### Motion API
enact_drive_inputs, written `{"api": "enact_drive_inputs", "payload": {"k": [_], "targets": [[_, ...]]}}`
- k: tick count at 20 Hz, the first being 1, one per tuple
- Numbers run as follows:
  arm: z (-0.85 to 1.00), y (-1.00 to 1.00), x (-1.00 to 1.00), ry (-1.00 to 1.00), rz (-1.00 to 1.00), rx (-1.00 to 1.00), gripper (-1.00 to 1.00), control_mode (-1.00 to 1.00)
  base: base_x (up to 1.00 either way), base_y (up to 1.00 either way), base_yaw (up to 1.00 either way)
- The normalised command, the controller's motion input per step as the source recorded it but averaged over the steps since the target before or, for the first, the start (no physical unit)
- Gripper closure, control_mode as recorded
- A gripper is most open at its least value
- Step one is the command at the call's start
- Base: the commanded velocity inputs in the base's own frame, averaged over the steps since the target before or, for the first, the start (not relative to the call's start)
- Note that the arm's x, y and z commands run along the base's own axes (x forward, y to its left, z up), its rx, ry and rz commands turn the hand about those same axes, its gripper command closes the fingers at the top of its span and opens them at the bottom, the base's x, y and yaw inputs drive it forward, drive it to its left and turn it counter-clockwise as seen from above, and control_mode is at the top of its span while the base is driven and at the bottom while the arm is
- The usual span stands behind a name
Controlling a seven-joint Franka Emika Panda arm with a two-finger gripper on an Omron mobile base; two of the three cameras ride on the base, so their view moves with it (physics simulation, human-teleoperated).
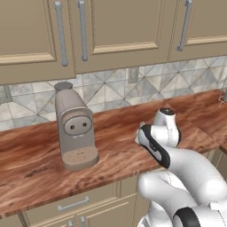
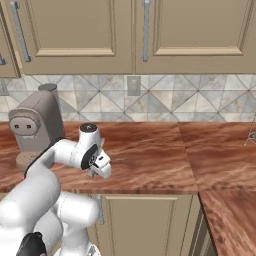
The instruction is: Take the fork and place it on the left side of the plate. Then take the spoon and place it on the right side of the plate. Make sure they're directly next to the plate.
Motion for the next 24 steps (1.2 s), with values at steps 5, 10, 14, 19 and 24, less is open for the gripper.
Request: {"api": "enact_drive_inputs", "payload": {"k": [5, 10, 14, 19, 24], "targets": [[0.69, 0.00, -0.29, -0.16, -0.10, 0.08, 1.00, -1.00, 0.00, 0.00, 0.00], [0.91, 0.00, -0.74, -0.28, -0.03, 0.09, 1.00, -1.00, 0.00, 0.00, 0.00], [0.84, 0.00, -0.73, -0.32, 0.00, 0.05, 1.00, -1.00, 0.00, 0.00, 0.00], [0.64, 0.00, -0.35, -0.19, 0.00, 0.00, 1.00, -1.00, 0.00, 0.00, 0.00], [0.31, 0.02, -0.06, 0.02, 0.00, 0.00, 1.00, -1.00, 0.00, 0.00, 0.00]]}}
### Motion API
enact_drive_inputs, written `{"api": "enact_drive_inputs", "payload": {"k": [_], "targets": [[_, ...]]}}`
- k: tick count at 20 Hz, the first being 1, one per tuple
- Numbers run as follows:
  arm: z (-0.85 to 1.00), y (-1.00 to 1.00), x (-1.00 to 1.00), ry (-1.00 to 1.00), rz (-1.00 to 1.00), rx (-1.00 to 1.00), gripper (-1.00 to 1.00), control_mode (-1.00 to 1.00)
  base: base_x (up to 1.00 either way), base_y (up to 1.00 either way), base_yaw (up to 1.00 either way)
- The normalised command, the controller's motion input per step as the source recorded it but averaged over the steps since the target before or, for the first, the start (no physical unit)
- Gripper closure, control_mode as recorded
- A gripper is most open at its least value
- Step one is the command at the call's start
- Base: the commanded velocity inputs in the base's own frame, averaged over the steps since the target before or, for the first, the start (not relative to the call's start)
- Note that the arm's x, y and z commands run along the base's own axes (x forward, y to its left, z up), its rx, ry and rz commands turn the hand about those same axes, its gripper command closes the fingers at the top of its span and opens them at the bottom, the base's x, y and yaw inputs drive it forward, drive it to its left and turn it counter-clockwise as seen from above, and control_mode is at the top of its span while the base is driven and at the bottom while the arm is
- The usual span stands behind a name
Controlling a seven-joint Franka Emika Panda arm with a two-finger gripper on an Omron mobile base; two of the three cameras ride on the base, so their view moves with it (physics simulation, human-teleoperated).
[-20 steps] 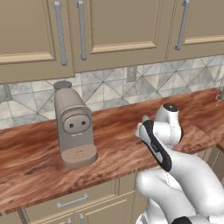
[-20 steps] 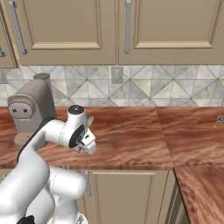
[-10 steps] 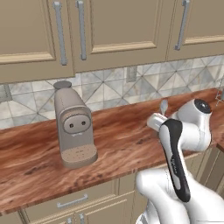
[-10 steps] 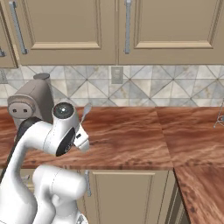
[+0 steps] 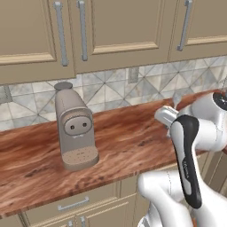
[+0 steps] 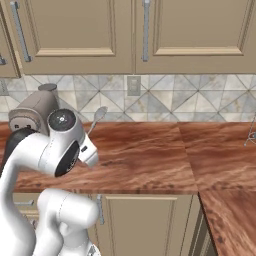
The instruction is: Take the fork and place it on the left side of the plate. Then take the spoon and place it on the right side of the plate. Make sure they're directly next to the plate.
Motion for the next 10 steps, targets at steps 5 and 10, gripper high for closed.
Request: {"api": "enact_drive_inputs", "payload": {"k": [5, 10], "targets": [[0.01, 0.10, 0.00, 0.09, 0.00, -0.02, 1.00, -1.00, 0.00, 0.00, 0.00], [0.00, 0.00, 0.00, 0.00, 0.00, 0.00, 1.00, -1.00, 0.00, 0.00, 0.00]]}}
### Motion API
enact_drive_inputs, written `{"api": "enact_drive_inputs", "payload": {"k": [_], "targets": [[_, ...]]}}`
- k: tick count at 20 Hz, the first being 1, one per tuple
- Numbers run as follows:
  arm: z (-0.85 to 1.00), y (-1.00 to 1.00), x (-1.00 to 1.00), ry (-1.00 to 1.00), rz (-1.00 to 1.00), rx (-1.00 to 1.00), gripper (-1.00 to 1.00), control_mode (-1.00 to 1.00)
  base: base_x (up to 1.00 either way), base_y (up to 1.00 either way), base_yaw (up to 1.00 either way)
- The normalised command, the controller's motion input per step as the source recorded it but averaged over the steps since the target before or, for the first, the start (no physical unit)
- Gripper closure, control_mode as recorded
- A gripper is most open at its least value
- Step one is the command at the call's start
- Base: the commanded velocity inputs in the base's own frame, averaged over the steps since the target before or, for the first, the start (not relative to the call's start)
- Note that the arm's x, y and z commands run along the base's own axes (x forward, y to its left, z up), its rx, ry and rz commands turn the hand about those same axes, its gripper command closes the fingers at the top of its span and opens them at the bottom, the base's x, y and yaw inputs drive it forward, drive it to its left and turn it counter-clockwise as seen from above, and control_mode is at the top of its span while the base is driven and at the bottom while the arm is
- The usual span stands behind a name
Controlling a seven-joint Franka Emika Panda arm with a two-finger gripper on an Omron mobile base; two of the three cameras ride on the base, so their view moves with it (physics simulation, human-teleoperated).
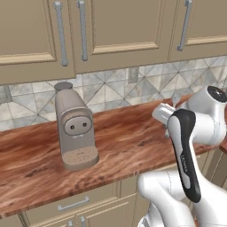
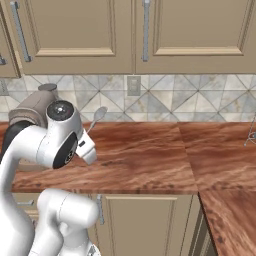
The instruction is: Take the fork and place it on the left side of the plate. Then take the spoon and place it on the right side of the plate. Make sure they're directly next to the plate.
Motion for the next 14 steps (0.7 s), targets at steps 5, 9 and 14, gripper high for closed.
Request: {"api": "enact_drive_inputs", "payload": {"k": [5, 9, 14], "targets": [[0.00, 0.07, -0.04, 0.00, 0.00, -0.02, 1.00, 1.00, -0.05, 0.03, 0.00], [0.00, 0.00, 0.00, 0.00, 0.00, 0.00, 1.00, 1.00, -0.35, 0.24, 0.00], [0.00, 0.00, 0.00, 0.00, 0.00, 0.00, 1.00, 1.00, -0.54, 0.28, 0.00]]}}
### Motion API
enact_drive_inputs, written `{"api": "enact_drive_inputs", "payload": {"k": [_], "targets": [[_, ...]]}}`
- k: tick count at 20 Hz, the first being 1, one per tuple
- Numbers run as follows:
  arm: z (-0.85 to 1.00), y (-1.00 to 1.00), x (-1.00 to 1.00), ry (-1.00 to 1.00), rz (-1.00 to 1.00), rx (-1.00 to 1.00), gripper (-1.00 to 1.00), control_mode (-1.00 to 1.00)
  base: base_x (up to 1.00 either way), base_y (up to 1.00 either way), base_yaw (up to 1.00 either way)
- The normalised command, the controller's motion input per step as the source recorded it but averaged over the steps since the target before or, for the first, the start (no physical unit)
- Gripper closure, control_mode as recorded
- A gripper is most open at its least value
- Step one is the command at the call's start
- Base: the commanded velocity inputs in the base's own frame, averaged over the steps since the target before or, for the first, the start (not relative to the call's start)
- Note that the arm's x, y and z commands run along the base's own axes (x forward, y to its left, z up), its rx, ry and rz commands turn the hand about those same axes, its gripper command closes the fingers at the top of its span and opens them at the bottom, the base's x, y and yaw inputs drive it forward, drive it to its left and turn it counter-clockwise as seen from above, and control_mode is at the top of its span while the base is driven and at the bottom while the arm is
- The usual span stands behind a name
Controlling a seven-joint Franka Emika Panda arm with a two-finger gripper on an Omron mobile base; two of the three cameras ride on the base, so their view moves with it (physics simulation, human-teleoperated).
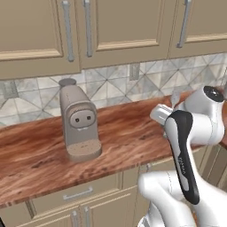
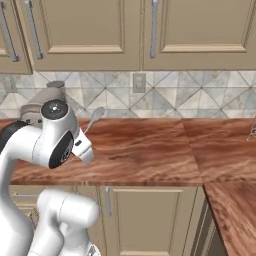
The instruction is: Take the fork and place it on the left side of the plate. Then take the spoon and place it on the right side of the plate. Make sure they're directly next to the plate.
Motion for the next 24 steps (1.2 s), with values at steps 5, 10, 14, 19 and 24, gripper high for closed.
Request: {"api": "enact_drive_inputs", "payload": {"k": [5, 10, 14, 19, 24], "targets": [[0.00, 0.00, 0.00, 0.00, 0.00, 0.00, 1.00, 1.00, -0.65, 0.37, 0.00], [0.00, 0.00, 0.00, 0.00, 0.00, 0.00, 1.00, 1.00, -0.79, 0.48, 0.00], [0.00, 0.00, 0.00, 0.00, 0.00, 0.00, 1.00, 1.00, -0.77, 0.61, -0.01], [0.00, 0.00, 0.00, 0.00, 0.00, 0.00, 1.00, 1.00, -0.74, 0.73, -0.01], [0.00, 0.00, 0.00, 0.00, 0.00, 0.00, 1.00, 1.00, -0.72, 0.78, -0.02]]}}
